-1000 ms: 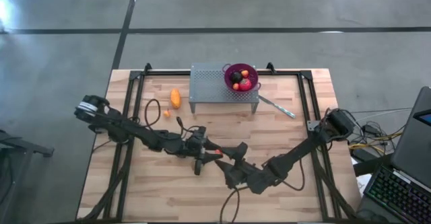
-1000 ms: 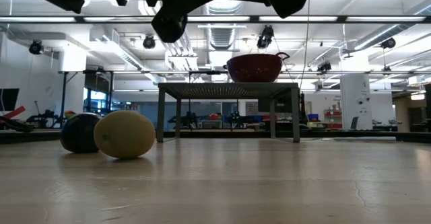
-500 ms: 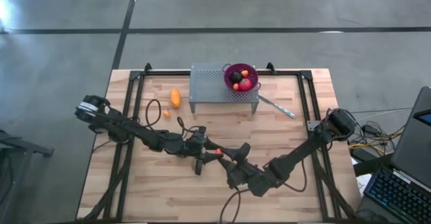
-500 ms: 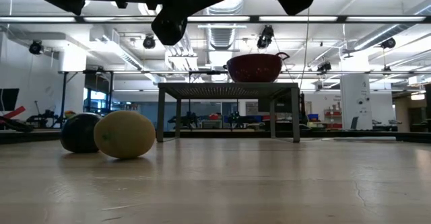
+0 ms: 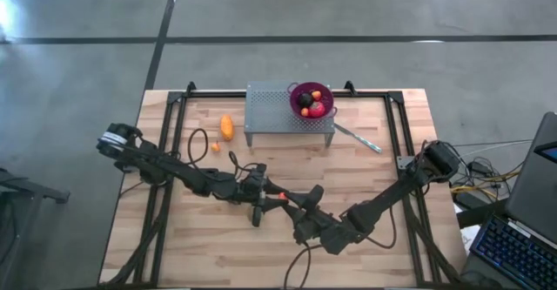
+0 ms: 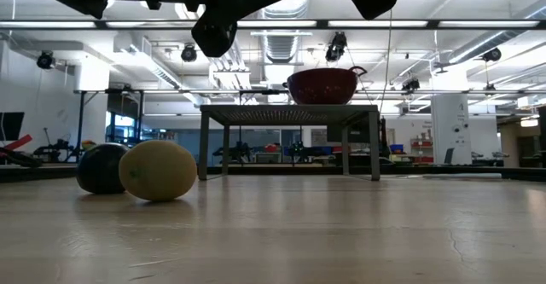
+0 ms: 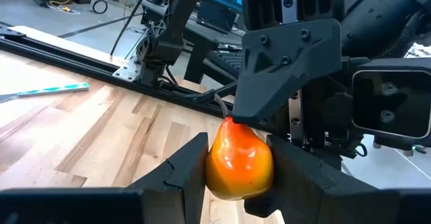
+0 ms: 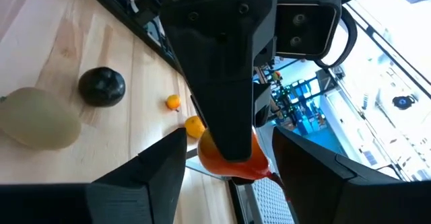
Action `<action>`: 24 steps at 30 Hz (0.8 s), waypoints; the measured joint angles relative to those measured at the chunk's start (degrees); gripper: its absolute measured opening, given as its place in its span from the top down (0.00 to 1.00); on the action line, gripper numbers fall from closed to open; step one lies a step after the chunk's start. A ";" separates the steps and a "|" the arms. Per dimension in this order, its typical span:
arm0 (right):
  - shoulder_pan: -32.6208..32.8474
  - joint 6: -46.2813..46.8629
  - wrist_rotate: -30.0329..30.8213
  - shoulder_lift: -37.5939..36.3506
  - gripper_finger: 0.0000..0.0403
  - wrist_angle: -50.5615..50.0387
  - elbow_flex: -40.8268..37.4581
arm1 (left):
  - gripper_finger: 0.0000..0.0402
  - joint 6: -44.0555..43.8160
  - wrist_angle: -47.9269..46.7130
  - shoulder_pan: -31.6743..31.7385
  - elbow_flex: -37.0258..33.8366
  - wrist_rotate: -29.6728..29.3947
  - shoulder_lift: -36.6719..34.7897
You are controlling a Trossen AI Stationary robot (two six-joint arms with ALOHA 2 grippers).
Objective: Pick & Place Fruit
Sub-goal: Put the pear into the purple strainer bowl on the shelf
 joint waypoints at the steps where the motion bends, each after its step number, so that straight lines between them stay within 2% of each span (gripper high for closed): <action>1: 0.00 0.13 0.00 0.00 0.46 0.00 0.00 | 0.63 -0.34 0.04 0.00 0.00 0.00 0.00; 10: -0.02 0.26 -0.02 0.00 0.46 -0.01 0.00 | 0.63 -1.56 0.59 0.00 0.00 1.21 -0.04; 24: -0.02 0.09 0.00 0.00 0.59 -0.08 0.00 | 0.63 -2.25 0.98 0.07 0.00 2.69 -0.04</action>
